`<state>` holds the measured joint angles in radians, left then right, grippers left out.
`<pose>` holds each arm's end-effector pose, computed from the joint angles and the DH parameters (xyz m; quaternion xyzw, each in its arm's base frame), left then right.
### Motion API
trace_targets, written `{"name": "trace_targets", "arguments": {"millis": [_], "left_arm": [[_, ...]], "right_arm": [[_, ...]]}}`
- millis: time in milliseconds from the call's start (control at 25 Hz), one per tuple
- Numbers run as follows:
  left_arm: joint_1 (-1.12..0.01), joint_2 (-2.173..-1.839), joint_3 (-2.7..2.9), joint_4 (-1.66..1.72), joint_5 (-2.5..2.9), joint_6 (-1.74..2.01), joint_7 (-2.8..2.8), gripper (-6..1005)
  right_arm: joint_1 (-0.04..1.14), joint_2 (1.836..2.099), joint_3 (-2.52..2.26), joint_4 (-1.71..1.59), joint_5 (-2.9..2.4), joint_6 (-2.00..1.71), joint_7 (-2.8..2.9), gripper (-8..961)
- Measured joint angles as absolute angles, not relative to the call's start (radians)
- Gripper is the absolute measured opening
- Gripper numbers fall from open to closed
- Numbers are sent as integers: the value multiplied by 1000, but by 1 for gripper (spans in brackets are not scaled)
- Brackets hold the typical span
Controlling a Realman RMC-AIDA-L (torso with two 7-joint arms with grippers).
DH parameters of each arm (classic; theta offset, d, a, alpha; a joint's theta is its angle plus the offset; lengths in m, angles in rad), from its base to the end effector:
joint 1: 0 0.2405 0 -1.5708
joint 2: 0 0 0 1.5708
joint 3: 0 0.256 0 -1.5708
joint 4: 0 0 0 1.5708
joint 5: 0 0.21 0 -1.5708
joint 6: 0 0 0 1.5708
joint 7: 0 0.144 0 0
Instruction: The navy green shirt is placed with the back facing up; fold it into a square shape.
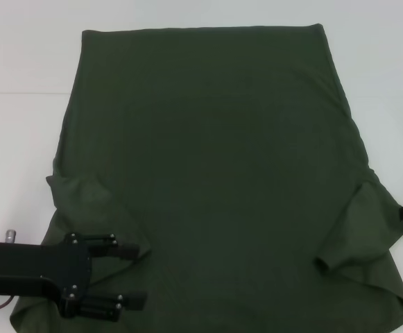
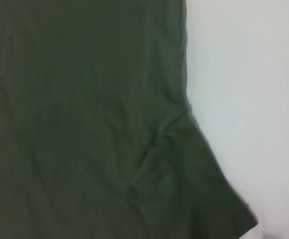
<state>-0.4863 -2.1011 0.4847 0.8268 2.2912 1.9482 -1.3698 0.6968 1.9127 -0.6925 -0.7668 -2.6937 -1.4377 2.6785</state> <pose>-0.2732 0.2744 0.0264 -0.9573 -0.1925 -0.2148 0.0218 0.3139 0.3800 0.0803 -0.7061 0.6711 -0.0367 0.2231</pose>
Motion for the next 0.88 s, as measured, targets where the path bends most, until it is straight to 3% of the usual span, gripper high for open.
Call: {"name": "trace_targets", "arguments": {"millis": [880], "left_arm": [[-485,-2101,485,827,2293,1950,-1370,842]], "right_arm": [[699,1919,-728,-750,-2694,-1364,2680,702]]}}
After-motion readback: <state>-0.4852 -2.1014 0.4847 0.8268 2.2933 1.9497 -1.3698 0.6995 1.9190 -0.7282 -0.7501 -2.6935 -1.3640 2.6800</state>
